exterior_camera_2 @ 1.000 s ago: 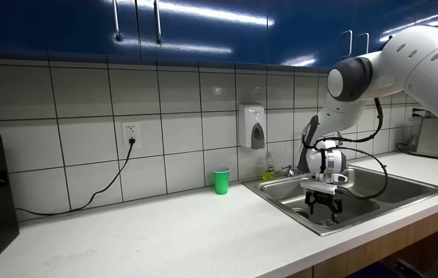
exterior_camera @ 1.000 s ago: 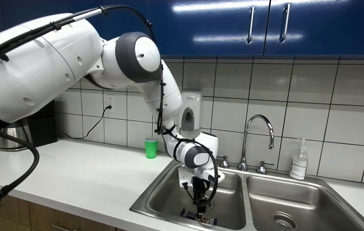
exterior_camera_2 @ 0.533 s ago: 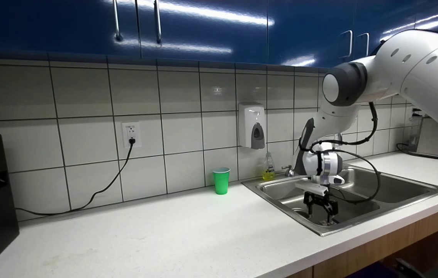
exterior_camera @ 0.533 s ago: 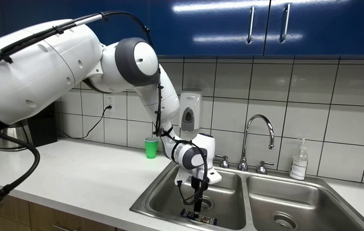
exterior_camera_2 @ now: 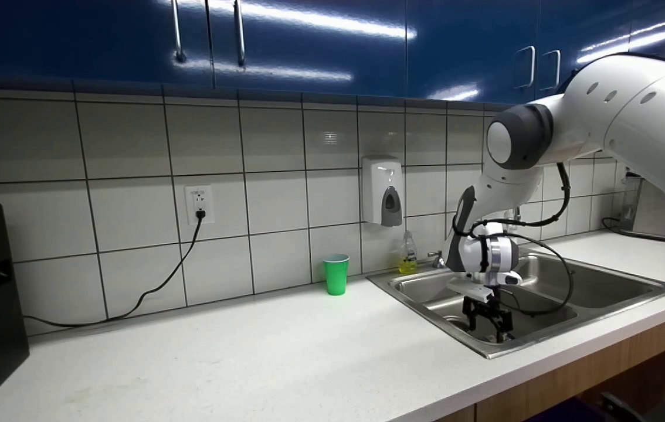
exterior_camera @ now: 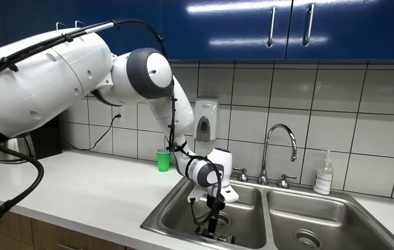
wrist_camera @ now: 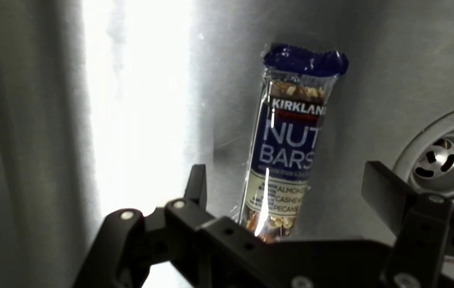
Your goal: Move the protein bar to the left counter top from the sink
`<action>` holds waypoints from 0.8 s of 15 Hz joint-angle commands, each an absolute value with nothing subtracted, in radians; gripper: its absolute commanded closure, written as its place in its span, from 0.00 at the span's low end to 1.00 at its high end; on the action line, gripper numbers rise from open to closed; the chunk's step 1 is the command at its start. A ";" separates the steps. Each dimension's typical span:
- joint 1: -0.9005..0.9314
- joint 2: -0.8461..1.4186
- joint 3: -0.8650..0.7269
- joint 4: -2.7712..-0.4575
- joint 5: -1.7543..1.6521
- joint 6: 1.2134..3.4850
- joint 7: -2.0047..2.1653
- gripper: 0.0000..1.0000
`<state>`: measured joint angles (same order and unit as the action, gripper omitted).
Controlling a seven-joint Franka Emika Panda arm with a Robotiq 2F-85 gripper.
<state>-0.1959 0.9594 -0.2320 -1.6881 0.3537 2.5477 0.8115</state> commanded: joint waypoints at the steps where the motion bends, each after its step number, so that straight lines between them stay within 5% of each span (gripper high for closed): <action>1: -0.190 0.976 -0.245 -1.657 0.349 2.526 0.853 0.00; 12: -0.191 0.980 -0.258 -1.636 0.336 2.455 0.865 0.00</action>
<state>-0.1959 0.9755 -0.2434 -1.6637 0.3526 2.4956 0.8272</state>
